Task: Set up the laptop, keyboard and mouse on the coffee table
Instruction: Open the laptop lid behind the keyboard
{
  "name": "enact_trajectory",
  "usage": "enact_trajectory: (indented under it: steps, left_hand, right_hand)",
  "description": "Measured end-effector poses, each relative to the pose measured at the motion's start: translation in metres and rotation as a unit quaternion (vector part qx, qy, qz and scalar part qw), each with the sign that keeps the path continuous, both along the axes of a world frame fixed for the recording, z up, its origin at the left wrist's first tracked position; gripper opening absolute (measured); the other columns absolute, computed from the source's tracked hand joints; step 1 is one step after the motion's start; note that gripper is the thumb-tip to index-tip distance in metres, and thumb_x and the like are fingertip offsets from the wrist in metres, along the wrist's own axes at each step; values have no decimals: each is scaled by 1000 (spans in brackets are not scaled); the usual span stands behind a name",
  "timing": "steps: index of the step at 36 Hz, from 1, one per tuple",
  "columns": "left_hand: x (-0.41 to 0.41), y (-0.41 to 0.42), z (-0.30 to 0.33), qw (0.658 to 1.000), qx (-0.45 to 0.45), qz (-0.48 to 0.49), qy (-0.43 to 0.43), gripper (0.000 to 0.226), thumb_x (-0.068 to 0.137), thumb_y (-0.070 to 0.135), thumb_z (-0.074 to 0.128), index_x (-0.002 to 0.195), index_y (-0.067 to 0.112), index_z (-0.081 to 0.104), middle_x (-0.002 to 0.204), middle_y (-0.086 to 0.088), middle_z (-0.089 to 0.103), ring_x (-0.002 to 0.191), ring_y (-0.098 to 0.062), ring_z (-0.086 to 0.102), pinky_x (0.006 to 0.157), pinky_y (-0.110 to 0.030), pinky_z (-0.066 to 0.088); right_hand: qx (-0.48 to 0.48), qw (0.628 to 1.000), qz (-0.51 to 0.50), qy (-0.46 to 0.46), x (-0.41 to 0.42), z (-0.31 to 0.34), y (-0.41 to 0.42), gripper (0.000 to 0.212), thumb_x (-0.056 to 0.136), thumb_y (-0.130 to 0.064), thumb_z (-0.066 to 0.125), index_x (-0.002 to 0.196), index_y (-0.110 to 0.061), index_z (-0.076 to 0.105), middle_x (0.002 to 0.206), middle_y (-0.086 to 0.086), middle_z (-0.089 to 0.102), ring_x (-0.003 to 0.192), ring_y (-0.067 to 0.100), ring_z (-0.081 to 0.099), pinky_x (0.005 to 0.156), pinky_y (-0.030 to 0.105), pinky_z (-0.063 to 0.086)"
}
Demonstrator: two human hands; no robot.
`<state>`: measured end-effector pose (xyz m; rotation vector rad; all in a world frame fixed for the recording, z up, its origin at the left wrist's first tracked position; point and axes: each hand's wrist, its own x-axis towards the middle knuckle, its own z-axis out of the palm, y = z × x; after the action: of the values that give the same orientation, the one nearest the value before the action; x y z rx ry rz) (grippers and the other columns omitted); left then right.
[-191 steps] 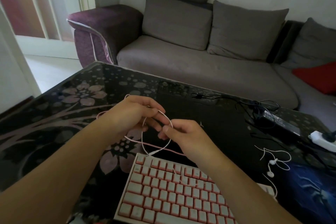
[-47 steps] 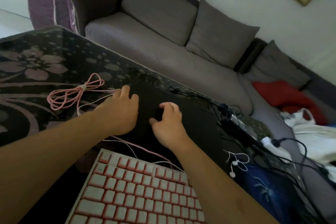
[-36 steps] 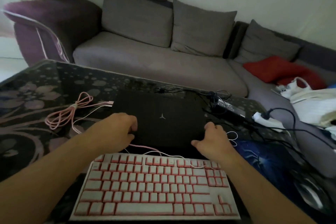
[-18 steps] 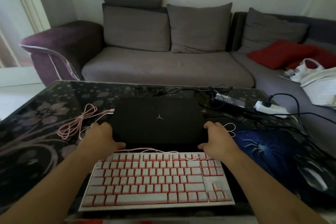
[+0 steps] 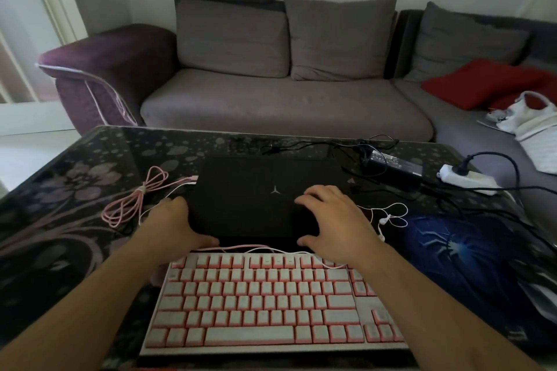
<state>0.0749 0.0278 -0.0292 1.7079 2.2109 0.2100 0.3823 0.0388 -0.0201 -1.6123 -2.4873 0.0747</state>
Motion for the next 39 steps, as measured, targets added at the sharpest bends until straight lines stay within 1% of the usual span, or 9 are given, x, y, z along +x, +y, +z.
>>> enact_trajectory:
  steps: [3,8,13,19,22,27,32,36,39]
  left_hand:
    - [-2,-1,0,1000,3,12,-20,80,64,52,94,128,21,59,108,8,56,98,-11,57,80,-28,52]
    - [-12,-3,-3,998,-1,26,-60,74,69,40,94,131,23,58,109,9,61,95,-9,60,75,-25,50]
    - [-16,-3,5,997,-9,6,-74,78,71,59,88,132,22,57,120,4,63,100,-11,61,77,-26,51]
    - [-8,-4,12,995,32,29,-89,33,80,44,87,92,22,66,84,5,68,75,-8,64,57,-23,46]
    - [-3,-6,16,990,40,63,-119,30,80,38,88,78,14,70,70,-3,70,64,-15,65,52,-25,44]
    - [-2,-9,19,975,47,119,-181,36,77,37,90,74,6,72,67,-10,70,64,-21,66,55,-30,48]
    - [3,-12,21,954,35,149,-258,28,82,31,88,80,6,76,73,-7,75,68,-20,67,57,-30,47]
    - [0,-12,22,945,19,149,-291,22,83,28,86,81,8,79,67,-3,78,75,-19,73,64,-30,50]
    - [-1,-13,24,949,-20,112,-293,15,86,23,83,87,10,78,77,-5,80,83,-19,74,70,-29,50]
  right_hand:
    - [12,1000,21,-9,-11,0,2,78,85,-46,82,153,-37,45,154,-13,40,144,13,36,118,35,36]
    - [34,999,27,4,-13,7,3,74,83,-42,85,148,-40,49,150,-18,42,140,8,39,114,31,38]
    - [70,996,46,6,-14,13,0,66,84,-40,84,143,-40,54,145,-20,47,135,7,44,110,29,42]
    - [109,992,61,2,-15,17,-4,56,83,-34,84,135,-35,64,134,-16,58,125,9,53,101,29,47]
    - [126,990,58,12,-13,17,-6,51,77,-31,89,125,-31,71,123,-14,64,115,11,59,92,30,53]
    - [148,986,66,42,-13,16,-7,41,76,-23,89,116,-28,76,113,-14,68,106,10,62,83,27,55]
    - [153,984,73,52,-12,12,-7,35,80,-18,83,114,-26,77,112,-13,69,106,9,61,75,22,50]
    - [164,981,80,61,-13,13,-6,31,82,-15,81,112,-24,78,109,-12,69,103,10,62,74,22,50]
    - [174,978,89,67,-12,13,-6,31,82,-12,81,112,-22,78,109,-10,69,102,11,63,73,25,56]
